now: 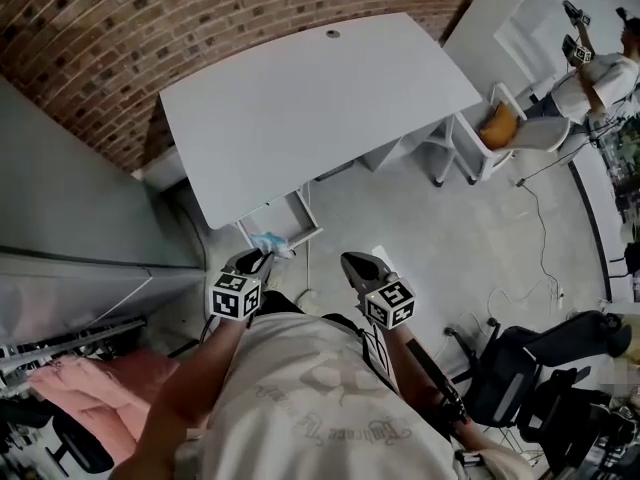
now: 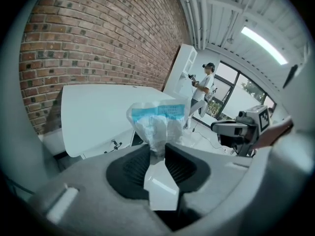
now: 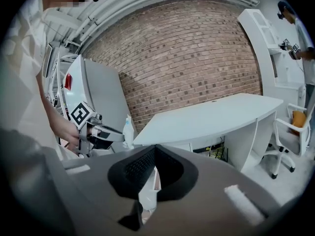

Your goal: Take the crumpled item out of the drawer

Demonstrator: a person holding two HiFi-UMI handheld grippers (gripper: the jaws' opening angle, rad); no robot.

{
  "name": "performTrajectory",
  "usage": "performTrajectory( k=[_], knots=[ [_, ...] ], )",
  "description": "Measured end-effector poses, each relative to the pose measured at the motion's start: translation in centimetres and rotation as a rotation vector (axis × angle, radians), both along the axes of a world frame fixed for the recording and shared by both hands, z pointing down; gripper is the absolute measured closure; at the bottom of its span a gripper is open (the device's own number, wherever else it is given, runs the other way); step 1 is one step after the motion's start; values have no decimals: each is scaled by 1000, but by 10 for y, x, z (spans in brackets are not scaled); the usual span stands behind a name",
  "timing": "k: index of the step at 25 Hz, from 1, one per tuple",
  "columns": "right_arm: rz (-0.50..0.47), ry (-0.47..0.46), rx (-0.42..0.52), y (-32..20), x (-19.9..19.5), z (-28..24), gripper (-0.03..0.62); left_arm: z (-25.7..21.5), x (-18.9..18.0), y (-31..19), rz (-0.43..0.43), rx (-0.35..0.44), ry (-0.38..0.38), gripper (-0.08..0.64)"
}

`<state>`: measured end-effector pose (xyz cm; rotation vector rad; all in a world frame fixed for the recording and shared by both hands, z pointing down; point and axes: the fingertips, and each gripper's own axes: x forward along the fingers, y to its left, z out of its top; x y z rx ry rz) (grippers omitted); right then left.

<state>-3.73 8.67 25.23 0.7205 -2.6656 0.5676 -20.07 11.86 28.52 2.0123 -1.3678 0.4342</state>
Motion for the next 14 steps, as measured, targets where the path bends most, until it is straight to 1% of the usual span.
performTrajectory(
  k=[3, 14],
  knots=[
    [-9, 5, 8, 6, 3, -5, 584, -5, 5, 5, 7, 16, 1, 460],
    [-11, 16, 43, 19, -12, -14, 583, -6, -8, 26, 23, 28, 9, 461]
  ],
)
